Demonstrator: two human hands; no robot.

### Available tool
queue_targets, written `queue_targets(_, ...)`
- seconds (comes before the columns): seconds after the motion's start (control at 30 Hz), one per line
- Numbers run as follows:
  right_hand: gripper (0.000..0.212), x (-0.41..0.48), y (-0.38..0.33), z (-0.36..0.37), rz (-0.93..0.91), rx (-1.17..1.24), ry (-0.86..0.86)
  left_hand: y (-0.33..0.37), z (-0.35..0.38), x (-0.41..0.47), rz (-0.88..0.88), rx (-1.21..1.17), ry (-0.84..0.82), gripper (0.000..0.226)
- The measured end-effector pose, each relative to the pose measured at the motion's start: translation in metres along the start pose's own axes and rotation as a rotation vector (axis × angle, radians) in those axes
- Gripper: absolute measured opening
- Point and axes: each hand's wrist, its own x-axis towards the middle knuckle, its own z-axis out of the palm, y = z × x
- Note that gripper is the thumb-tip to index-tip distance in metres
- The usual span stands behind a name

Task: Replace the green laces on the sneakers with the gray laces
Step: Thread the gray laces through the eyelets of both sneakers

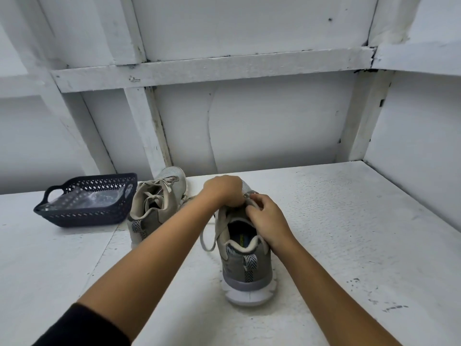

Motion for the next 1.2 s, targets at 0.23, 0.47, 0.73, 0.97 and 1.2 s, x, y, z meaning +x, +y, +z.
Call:
queue_targets(0.23,0.033,0.001,0.0,-0.001,0.001,0.004,0.007,-0.032,-0.008,-0.024,0.051,-0.879,0.07,0.013)
queue_targets(0.47,0.036,0.003,0.004,-0.001,0.003,-0.014,0.009,-0.089,-0.035,-0.071,0.088,-1.84,0.207,0.015)
queue_targets(0.73,0.038,0.006,0.006,0.0,-0.005,-0.026,0.016,-0.114,-0.034,-0.094,0.269,-1.918,0.188,0.021)
queue_targets(0.97,0.035,0.006,0.005,0.0,-0.014,-0.033,0.019,-0.114,-0.026,-0.101,0.421,-1.852,0.11,0.034)
queue_targets(1.2,0.035,0.006,0.003,-0.001,-0.039,-0.085,-0.013,-0.114,-0.008,-0.099,0.704,-1.979,-0.275,0.011)
